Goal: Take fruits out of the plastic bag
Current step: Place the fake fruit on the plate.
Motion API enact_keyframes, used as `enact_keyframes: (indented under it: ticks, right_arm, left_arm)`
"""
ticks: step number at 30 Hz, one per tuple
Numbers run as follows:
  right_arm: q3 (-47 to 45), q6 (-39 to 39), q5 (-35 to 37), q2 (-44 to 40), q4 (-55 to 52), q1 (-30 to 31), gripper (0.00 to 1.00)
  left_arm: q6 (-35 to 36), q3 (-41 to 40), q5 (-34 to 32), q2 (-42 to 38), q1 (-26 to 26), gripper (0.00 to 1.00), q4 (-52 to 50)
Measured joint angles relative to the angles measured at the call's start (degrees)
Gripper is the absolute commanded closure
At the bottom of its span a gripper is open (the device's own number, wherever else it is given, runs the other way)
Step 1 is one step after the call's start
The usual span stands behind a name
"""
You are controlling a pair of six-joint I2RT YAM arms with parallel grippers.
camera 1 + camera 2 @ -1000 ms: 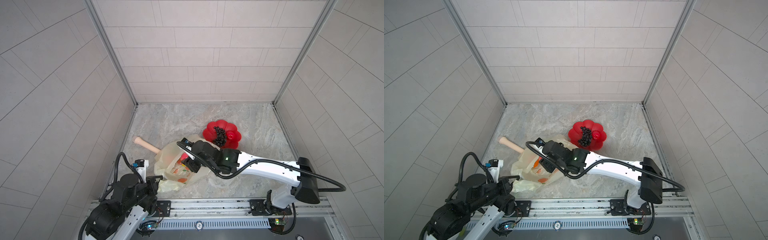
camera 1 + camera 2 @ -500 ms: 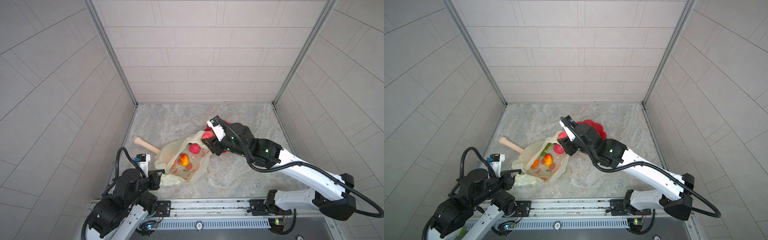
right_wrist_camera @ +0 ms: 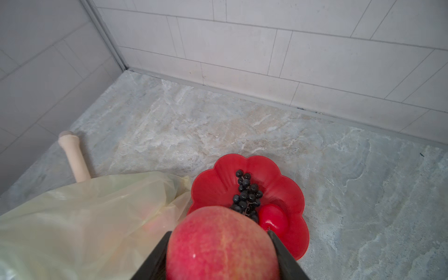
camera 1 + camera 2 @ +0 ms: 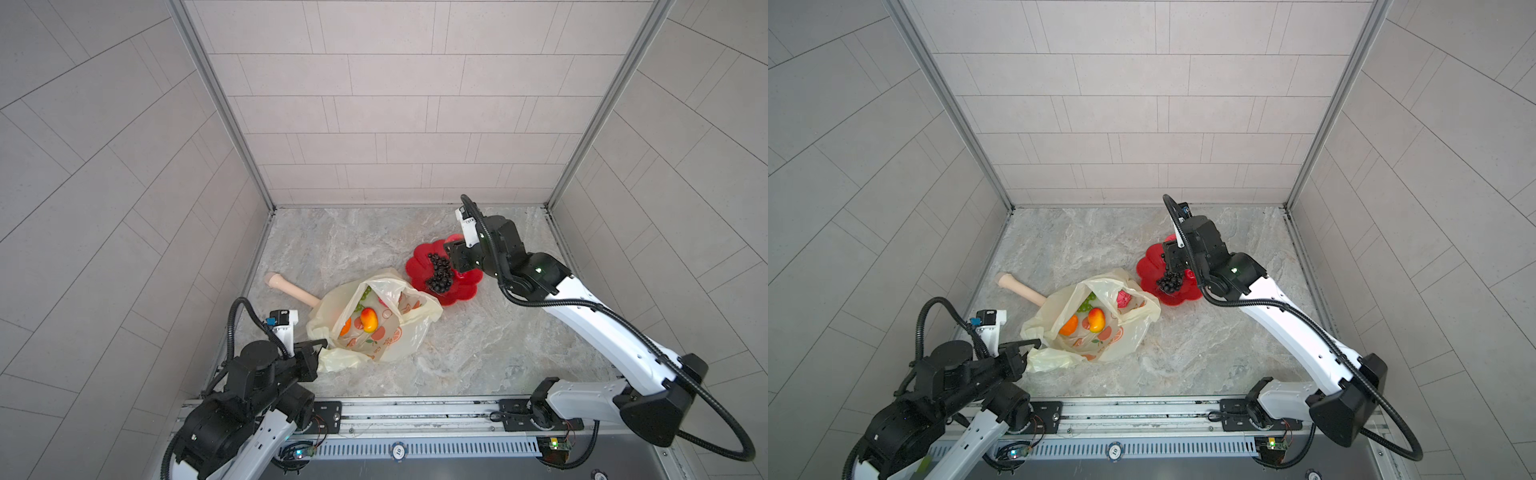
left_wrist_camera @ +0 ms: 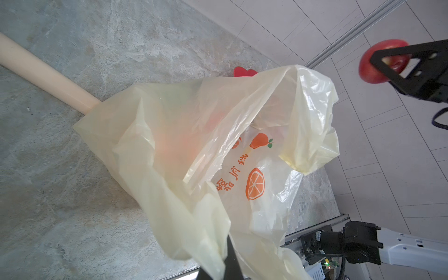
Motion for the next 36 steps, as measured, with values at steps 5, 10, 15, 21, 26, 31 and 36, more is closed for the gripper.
enact_keyframes:
  ticks: [5, 10, 15, 21, 26, 31, 36]
  right_arm:
    - [1.88, -1.62, -1.62, 13.70, 1.09, -0.98, 0.54]
    - [7.72, -2.91, -3.63, 27.50, 1.49, -1.03, 0.55]
    - [11.89, -3.32, -4.90, 35.04, 1.66, -1.31, 0.53]
    - [13.73, -3.45, -5.90, 38.95, 1.70, -1.51, 0.49]
    - [13.94, -3.43, -6.16, 40.30, 1.70, -1.77, 0.46]
    - [14.21, -3.43, -6.23, 41.51, 1.51, -1.77, 0.37]
    - [14.62, -3.28, -6.05, 41.57, 0.74, -1.77, 0.30]
  left_arm:
    - [0.37, 0.00, -0.15, 0.00, 0.00, 0.97, -0.17]
    - [0.35, 0.00, -0.24, 0.00, 0.00, 0.97, -0.55]
    - [0.37, 0.13, -0.94, -0.87, 0.00, 0.97, -1.66]
    - [0.33, 0.42, -1.33, -1.99, 0.00, 0.97, -3.15]
    - [0.33, 0.96, -1.40, -1.99, 0.00, 0.97, -3.52]
    - [0.33, 0.98, -1.51, -1.99, 0.00, 0.97, -3.58]
    - [0.35, 1.09, -1.51, -1.97, 0.00, 0.97, -3.65]
